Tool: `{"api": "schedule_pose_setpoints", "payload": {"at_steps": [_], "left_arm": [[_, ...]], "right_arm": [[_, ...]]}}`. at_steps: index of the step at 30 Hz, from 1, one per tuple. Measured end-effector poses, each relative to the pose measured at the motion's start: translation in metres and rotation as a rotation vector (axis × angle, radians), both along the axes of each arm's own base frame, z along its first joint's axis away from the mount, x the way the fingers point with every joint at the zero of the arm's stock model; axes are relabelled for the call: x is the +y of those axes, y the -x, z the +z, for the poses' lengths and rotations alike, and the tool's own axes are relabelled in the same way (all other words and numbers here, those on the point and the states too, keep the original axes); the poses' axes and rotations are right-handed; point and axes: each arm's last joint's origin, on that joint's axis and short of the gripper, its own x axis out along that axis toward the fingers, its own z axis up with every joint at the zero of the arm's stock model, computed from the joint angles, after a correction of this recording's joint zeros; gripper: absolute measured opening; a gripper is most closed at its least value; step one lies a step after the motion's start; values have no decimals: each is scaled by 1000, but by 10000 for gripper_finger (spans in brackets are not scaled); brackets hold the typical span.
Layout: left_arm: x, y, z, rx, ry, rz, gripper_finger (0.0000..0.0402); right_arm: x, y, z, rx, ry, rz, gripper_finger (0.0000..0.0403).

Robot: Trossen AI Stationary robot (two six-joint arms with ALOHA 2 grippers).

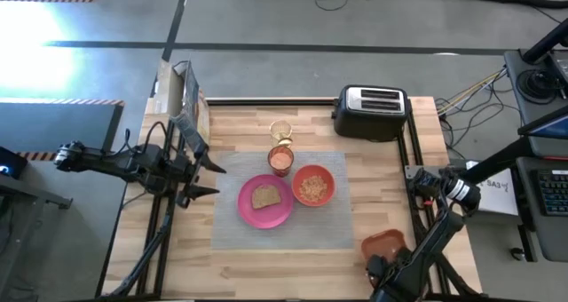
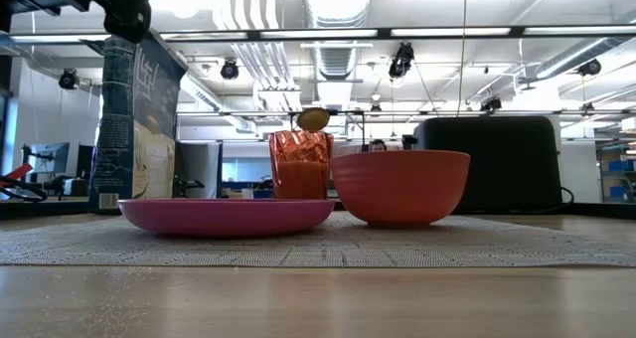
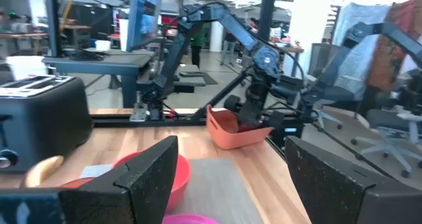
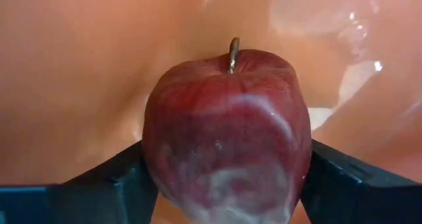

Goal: Arrange a breakfast setting
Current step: Put the red apple to the top left of the pink plate on the table mat

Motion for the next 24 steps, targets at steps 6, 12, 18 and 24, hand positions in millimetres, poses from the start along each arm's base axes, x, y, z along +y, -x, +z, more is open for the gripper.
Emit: {"api": "schedule_pose_setpoints", "payload": {"at_steps": [6, 12, 18, 24], "left_arm": [[1, 0, 0, 0, 1, 26, 262], [1, 0, 0, -2, 1, 26, 262], [1, 0, 0, -3, 2, 26, 263], [1, -1, 0, -2, 1, 25, 263]], "right_arm": [[0, 1, 3, 3, -9, -11, 242], [-1, 1, 12, -14, -39, -11, 242], [-3, 2, 41, -54, -99, -54, 242], [-11, 5, 75, -134, -116, -121, 242]]}}
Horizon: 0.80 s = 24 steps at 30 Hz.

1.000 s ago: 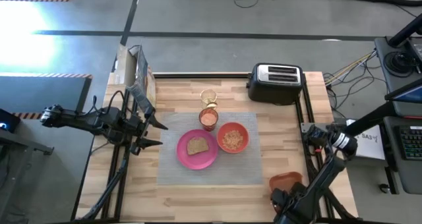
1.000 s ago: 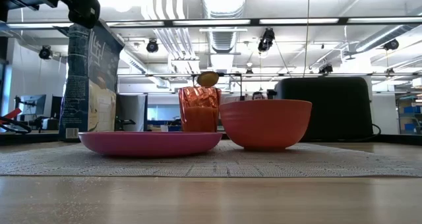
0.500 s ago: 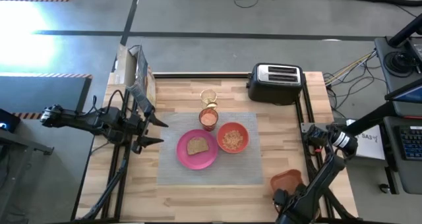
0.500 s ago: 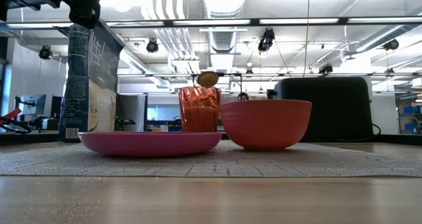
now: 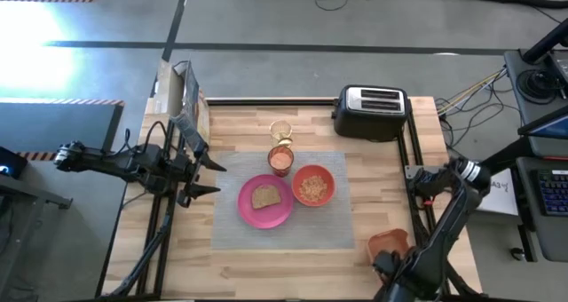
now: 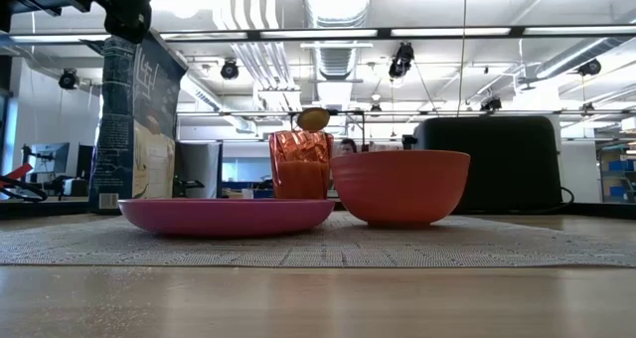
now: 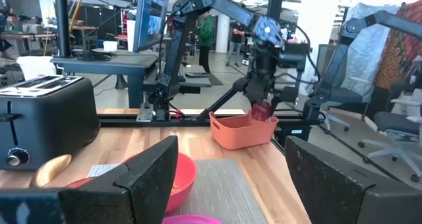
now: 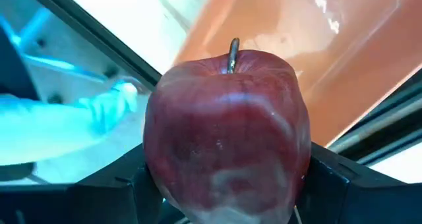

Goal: Arrange a breakfast setting
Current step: Put the red apple to the top left of the pink plate on the table mat

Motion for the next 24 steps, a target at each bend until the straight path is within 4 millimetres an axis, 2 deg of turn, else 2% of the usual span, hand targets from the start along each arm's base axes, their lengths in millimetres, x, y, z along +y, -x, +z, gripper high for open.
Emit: {"api": "schedule_pose_setpoints", "payload": {"at_steps": [6, 12, 17, 21, 24], "left_arm": [[0, 0, 0, 1, 0, 0, 262], [0, 0, 0, 1, 0, 0, 262], [0, 0, 0, -1, 1, 1, 263], [0, 0, 3, -34, 8, 1, 262], [0, 0, 7, -67, 39, 8, 263]], "right_arm": [[-12, -3, 28, -209, 67, -44, 242], [-29, -19, 47, -519, 213, -105, 243], [-51, -52, 48, -746, 423, -135, 245], [-72, -85, 39, -749, 507, -114, 247], [-87, -109, 32, -728, 502, -87, 247]]}}
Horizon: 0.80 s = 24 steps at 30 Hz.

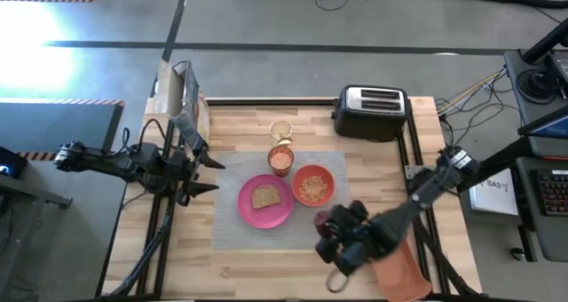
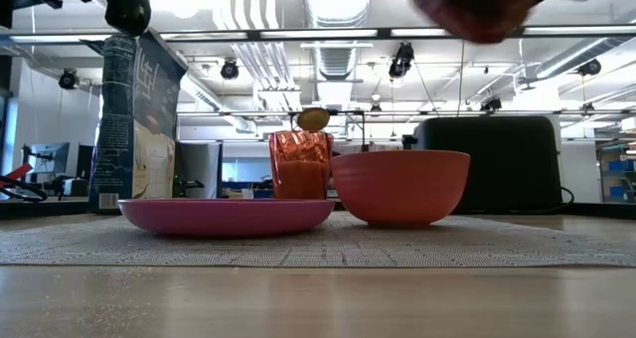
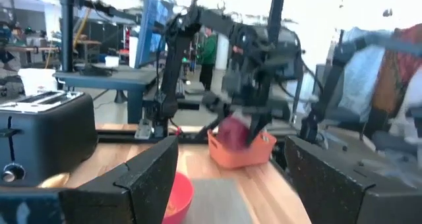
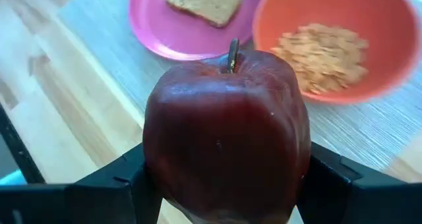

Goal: Arrange a breakfast setting
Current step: Put the red apple to the top left of the pink plate on the table mat

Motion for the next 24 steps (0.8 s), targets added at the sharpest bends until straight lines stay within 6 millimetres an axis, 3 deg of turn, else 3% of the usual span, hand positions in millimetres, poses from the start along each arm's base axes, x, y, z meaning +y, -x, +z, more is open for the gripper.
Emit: {"api": "schedule_pose_setpoints", "payload": {"at_steps": [8, 19, 24], "left_arm": [[3, 0, 3, -13, 128, 88, 263], [3, 2, 19, -50, 154, 87, 263], [4, 4, 29, -82, 119, 91, 263]], "right_arm": [[-18, -46, -17, -21, -31, 93, 248], [-24, -79, -79, 116, -67, 68, 249], [-30, -85, -90, 146, -74, 51, 249]]}}
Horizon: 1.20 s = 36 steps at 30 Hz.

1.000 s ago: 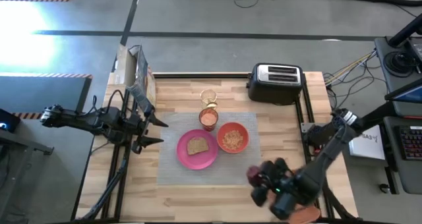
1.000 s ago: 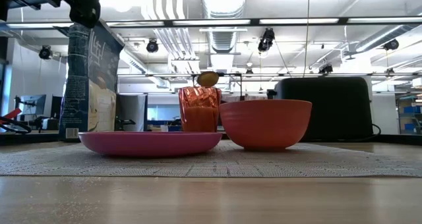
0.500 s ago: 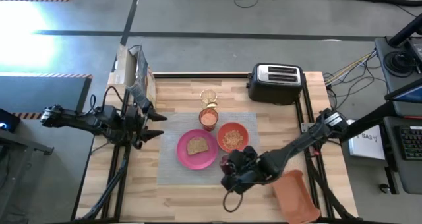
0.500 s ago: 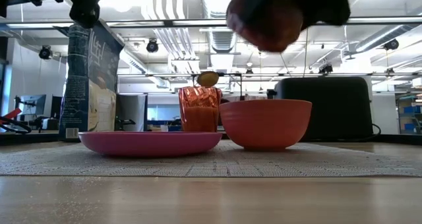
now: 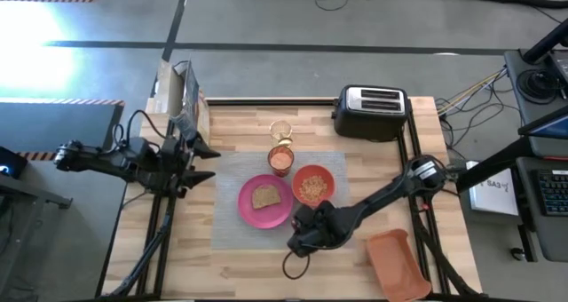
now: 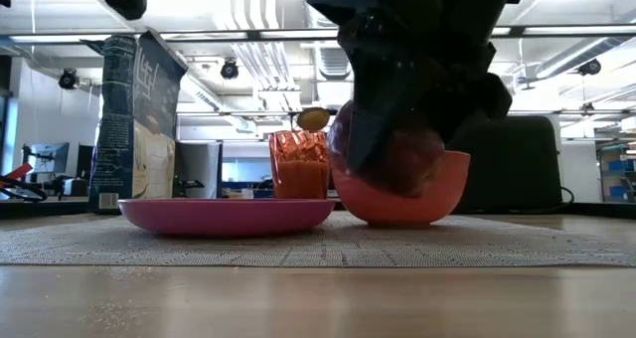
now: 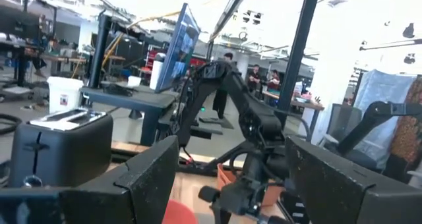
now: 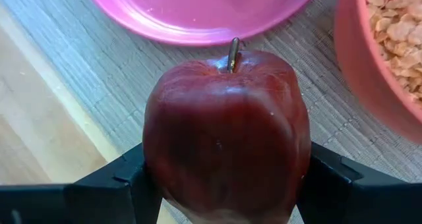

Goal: Arrange a breakfast setting
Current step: Put the red apple to the top left of the pink plate on the table mat

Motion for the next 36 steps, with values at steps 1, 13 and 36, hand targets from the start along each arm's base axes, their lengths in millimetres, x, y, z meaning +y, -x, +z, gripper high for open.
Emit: {"api": "schedule_pose_setpoints", "payload": {"at_steps": [1, 13, 36], "left_arm": [[0, 0, 1, -2, -3, 1, 263], [-1, -3, 3, 17, -7, 0, 263], [0, 2, 12, -35, -64, 14, 263]], "right_arm": [[-1, -1, -1, 1, -1, -3, 249], [0, 2, 11, -22, 0, 34, 249], [-40, -54, 57, -493, 641, 89, 249]]}}
